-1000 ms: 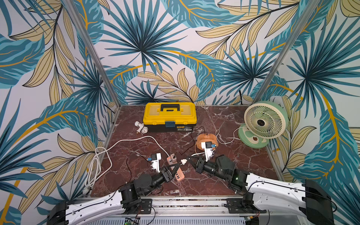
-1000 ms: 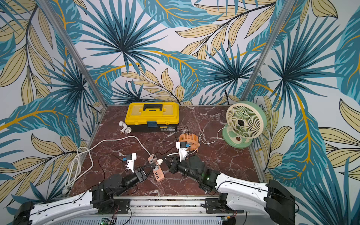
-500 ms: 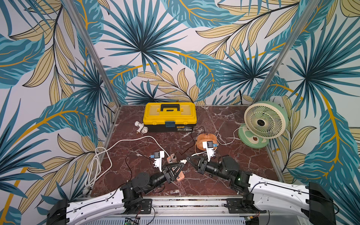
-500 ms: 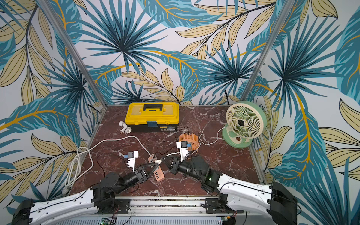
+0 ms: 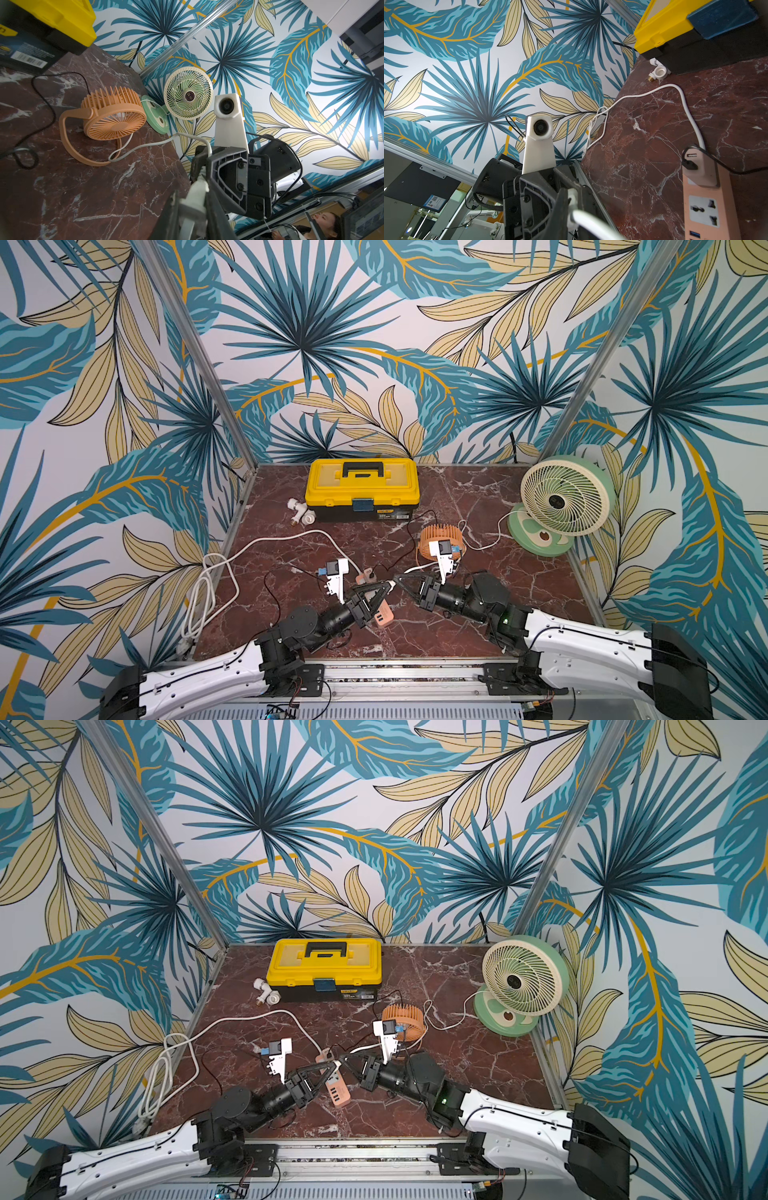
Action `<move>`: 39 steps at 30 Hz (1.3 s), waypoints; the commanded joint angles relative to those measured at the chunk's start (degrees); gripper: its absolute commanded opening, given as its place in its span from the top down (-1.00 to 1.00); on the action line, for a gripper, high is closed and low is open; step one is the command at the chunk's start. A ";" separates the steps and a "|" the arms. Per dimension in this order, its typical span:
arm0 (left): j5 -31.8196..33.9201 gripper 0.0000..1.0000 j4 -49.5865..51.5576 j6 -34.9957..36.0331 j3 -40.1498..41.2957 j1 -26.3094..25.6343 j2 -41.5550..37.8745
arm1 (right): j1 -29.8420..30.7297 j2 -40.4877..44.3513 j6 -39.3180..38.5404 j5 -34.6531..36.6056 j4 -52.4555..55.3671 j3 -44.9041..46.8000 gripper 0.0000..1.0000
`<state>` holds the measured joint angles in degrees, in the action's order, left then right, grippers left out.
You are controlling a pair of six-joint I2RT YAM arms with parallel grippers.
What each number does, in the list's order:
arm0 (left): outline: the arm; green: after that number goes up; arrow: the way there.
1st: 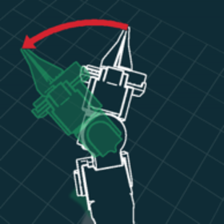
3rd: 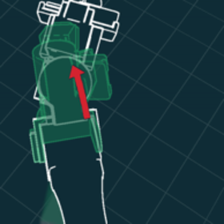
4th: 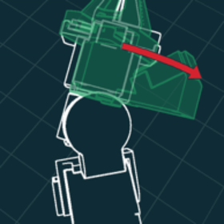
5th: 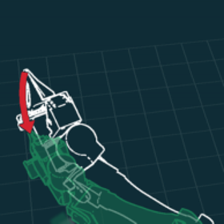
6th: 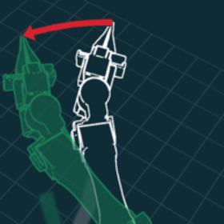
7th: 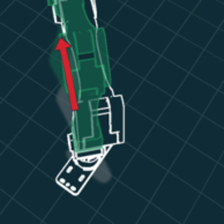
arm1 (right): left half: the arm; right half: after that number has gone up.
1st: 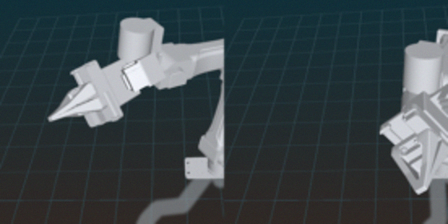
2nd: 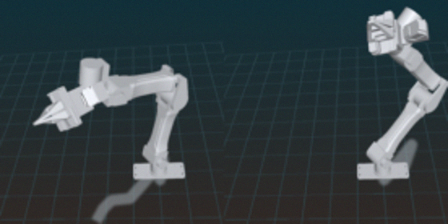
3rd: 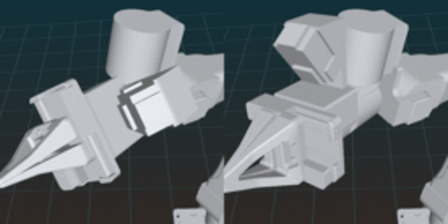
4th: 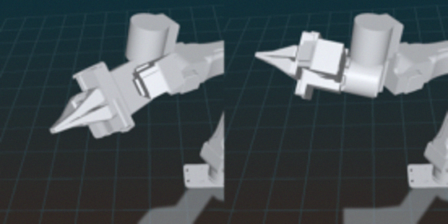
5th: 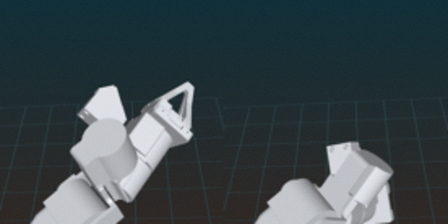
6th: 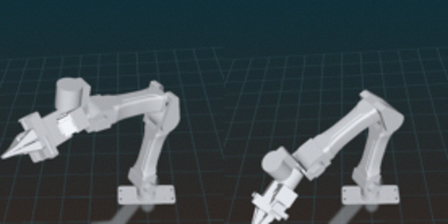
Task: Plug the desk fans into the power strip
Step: Pick up the plug from the center of the board.
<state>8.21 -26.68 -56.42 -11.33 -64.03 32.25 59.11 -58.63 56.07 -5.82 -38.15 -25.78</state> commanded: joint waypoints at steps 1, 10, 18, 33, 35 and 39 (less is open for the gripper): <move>-0.63 0.77 -0.42 1.23 -3.25 -0.30 0.01 | 0.12 -0.95 3.15 -0.68 -1.11 0.74 0.50; -0.67 0.83 0.90 1.26 -4.22 -0.30 0.09 | 0.13 -0.47 2.32 0.10 1.11 1.11 0.07; 1.22 0.85 1.67 0.47 -4.14 -0.19 -0.08 | 0.12 -0.61 2.24 -0.87 -0.11 1.81 0.34; 1.00 0.11 1.27 -0.71 -2.62 -0.12 -2.06 | 0.08 0.24 4.93 0.66 -4.94 3.81 1.00; 1.00 0.10 1.32 -0.53 -1.84 -0.13 -4.05 | -0.04 0.85 6.12 1.39 -5.80 3.77 1.00; -0.21 0.11 1.76 0.60 -1.67 -0.13 -6.74 | -0.16 1.18 8.35 1.76 -8.06 3.72 1.00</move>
<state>9.06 -23.66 -57.43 -12.16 -64.10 27.20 59.02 -58.30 58.57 -6.02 -42.59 -23.14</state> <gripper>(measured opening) 0.448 0.104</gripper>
